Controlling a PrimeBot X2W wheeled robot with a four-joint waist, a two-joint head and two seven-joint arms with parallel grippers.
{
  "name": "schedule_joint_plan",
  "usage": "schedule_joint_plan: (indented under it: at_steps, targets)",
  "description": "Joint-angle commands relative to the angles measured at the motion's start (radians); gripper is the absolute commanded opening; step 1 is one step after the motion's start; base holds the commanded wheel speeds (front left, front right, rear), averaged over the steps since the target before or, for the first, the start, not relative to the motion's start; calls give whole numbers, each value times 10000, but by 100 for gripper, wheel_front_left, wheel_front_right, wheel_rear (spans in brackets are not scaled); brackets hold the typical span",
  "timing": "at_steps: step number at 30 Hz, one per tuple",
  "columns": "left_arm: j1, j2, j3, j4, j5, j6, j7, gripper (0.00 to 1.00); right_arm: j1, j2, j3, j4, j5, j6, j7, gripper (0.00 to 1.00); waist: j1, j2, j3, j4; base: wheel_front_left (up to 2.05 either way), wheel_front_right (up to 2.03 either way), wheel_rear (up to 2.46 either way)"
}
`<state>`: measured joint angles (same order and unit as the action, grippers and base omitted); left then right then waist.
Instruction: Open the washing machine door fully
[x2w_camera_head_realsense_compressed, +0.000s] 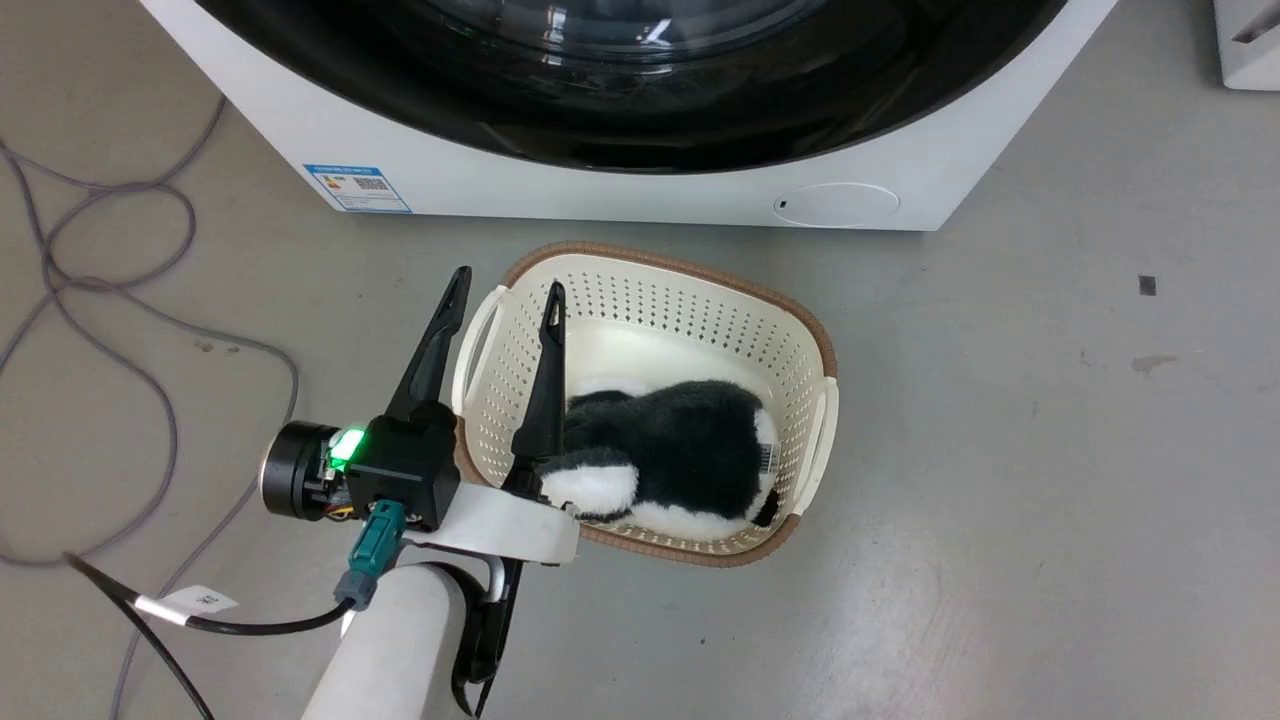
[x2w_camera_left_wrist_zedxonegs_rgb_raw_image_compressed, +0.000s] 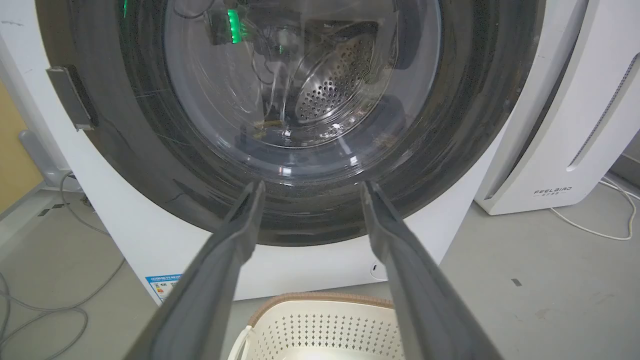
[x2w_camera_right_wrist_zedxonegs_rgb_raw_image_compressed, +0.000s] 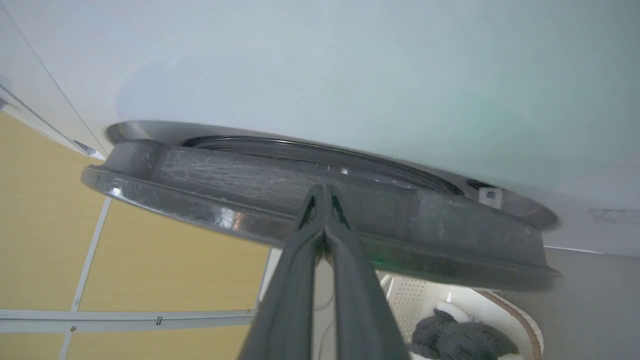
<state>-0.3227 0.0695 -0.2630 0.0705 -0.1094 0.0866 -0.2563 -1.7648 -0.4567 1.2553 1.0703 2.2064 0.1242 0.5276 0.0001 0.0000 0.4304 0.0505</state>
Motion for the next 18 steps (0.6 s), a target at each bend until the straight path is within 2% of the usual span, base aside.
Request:
schedule_joint_plan:
  at_steps: [1,13,18]
  targets:
    - [-118,-28,23,40,-51,47,-55,100,263,83,63,-120,-74,65,134,0,-1,0,-20,-14,0,0,0]
    - [-4,-60,17,215,-45,17,-55,100,1173,-216,138,-1056,-67,65,579,0,-1,0,-337,-101,0,0,0]
    - [176,-56,44,395,-38,-14,-55,100,1952,-568,168,-1958,41,65,745,0,-1,0,-797,-144,0,0,0]
